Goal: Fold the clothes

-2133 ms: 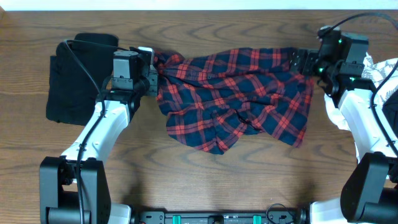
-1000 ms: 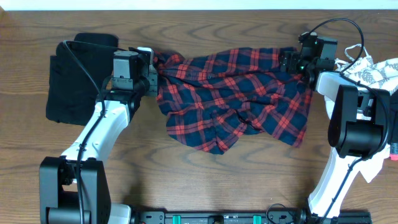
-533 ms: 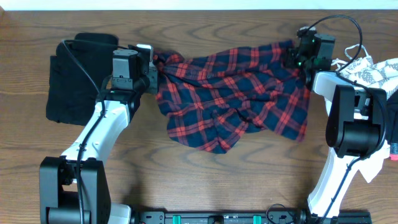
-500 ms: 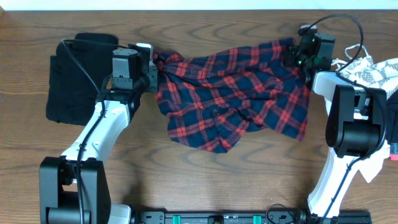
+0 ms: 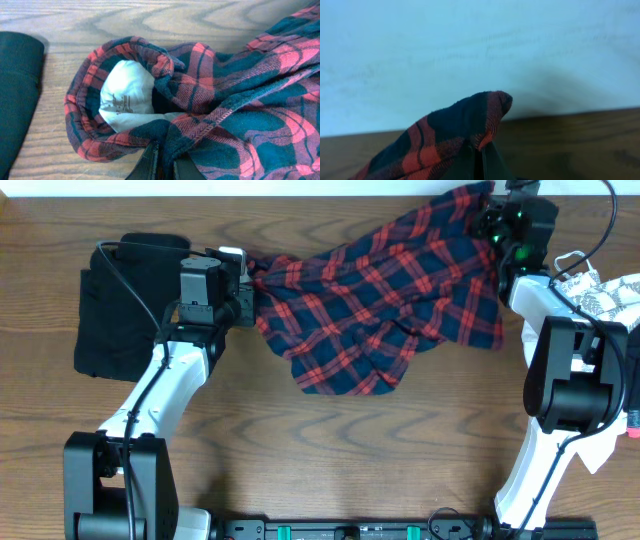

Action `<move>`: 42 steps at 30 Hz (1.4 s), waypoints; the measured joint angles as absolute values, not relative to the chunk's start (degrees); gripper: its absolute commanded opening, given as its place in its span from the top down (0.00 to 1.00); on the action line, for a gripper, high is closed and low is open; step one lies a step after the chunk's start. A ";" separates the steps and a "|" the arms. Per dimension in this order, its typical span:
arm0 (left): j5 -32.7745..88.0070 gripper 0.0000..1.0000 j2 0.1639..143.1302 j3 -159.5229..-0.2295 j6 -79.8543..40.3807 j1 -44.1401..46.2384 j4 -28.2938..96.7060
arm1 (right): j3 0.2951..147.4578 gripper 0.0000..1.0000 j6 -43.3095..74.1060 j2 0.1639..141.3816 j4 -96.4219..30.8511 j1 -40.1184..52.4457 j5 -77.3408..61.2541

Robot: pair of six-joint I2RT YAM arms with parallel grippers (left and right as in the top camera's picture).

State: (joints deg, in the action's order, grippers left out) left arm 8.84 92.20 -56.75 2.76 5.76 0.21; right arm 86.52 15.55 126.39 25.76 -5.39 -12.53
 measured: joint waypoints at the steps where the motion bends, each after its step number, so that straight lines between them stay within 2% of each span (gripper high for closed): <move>1: 8.86 0.94 92.20 -56.75 2.76 5.76 0.01 | 87.02 0.01 15.68 126.39 25.61 -5.30 -11.64; 4: 8.78 0.92 92.20 -56.75 2.76 5.74 -1.37 | 88.88 0.01 16.01 126.39 22.37 -5.32 -9.13; 6: 8.80 0.88 92.20 -56.75 2.79 5.76 -1.78 | 89.49 0.01 15.94 126.39 18.59 -5.41 -8.32; 9: 8.78 0.69 92.20 -56.75 2.70 5.74 -1.98 | 89.73 0.01 15.92 126.39 10.33 -5.43 -8.38; 13: 8.75 0.51 92.20 -56.75 2.70 5.74 -2.81 | 89.78 0.01 15.22 126.39 1.15 -5.43 -11.38; 16: 8.69 0.46 92.20 -56.75 2.42 5.74 -2.85 | 89.84 0.01 13.56 125.93 -6.68 -5.37 -13.23; 17: 8.62 0.46 92.20 -56.75 2.33 5.74 -2.85 | 89.80 0.07 12.56 125.47 -9.76 -5.34 -13.72; 18: 8.60 0.46 92.20 -56.75 2.35 5.74 -2.74 | 89.80 0.21 11.05 124.62 -13.04 -5.21 -13.96; 19: 8.58 0.46 92.20 -56.75 2.31 5.74 -2.61 | 89.69 0.36 9.41 123.52 -16.43 -5.06 -14.20; 20: 8.62 0.46 92.20 -56.75 2.31 5.74 -2.09 | 89.60 0.57 7.99 122.15 -19.62 -4.84 -14.35; 21: 8.60 0.47 92.20 -56.75 2.31 5.74 -1.30 | 89.56 0.62 6.61 120.09 -23.18 -4.47 -14.63; 22: 8.62 0.47 92.20 -56.75 2.26 5.74 -0.25 | 89.54 0.60 5.37 118.37 -26.02 -4.12 -14.66; 23: 8.62 0.47 92.20 -56.80 1.74 5.74 1.45 | 89.56 0.52 4.60 116.07 -29.15 -3.62 -14.72; 29: 10.50 0.47 92.20 -56.86 -2.33 5.74 14.44 | 90.56 0.37 1.67 106.96 -45.63 -2.00 -15.20; 33: 16.75 0.47 92.20 -56.88 -3.90 5.69 23.22 | 88.64 0.33 1.02 107.22 -53.04 -2.02 -15.07; 40: 22.74 0.47 92.20 -56.88 -4.69 6.66 29.74 | 82.37 0.31 0.97 107.77 -51.59 -2.00 -14.98; 42: 24.58 0.41 92.20 -56.88 -4.69 8.01 29.39 | 81.01 0.30 0.97 107.77 -51.16 -2.00 -15.00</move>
State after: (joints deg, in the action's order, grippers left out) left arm 24.58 92.20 -56.88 -4.69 8.01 29.39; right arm 81.01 0.97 107.77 -51.16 -2.00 -15.00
